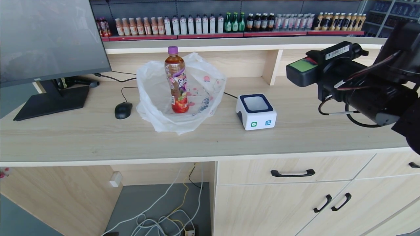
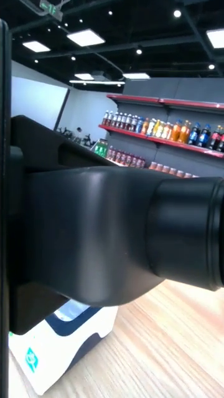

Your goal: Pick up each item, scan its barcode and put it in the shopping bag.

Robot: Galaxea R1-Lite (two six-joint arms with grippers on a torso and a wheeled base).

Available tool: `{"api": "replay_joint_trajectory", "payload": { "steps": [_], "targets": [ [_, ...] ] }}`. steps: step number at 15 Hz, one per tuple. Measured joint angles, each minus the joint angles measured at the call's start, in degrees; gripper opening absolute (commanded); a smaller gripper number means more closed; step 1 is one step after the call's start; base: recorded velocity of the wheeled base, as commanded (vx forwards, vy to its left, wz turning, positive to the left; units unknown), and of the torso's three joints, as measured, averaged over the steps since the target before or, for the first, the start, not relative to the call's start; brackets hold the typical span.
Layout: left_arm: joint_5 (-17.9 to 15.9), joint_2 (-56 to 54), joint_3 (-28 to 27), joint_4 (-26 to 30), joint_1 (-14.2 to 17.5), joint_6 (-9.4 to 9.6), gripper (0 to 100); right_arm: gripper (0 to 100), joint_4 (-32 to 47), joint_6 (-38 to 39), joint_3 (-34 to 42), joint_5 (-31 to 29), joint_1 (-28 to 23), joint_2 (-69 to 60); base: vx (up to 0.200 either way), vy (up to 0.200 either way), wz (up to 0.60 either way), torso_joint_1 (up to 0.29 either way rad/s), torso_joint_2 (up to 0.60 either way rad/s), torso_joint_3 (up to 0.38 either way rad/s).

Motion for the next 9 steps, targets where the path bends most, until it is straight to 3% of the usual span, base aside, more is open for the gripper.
{"api": "replay_joint_trajectory", "payload": {
  "steps": [5,9],
  "targets": [
    [0.00,0.00,0.00,0.00,-0.07,-0.02,100,0,-0.09,-9.33,7.63,-0.41,0.11,-7.94,0.000,0.000,0.00,0.000,0.00,0.000],
    [0.00,0.00,0.00,0.00,-0.11,0.49,100,0,-2.85,-21.53,13.68,-0.41,0.11,-14.12,0.000,0.000,0.00,0.000,0.00,0.000]
  ]
}}
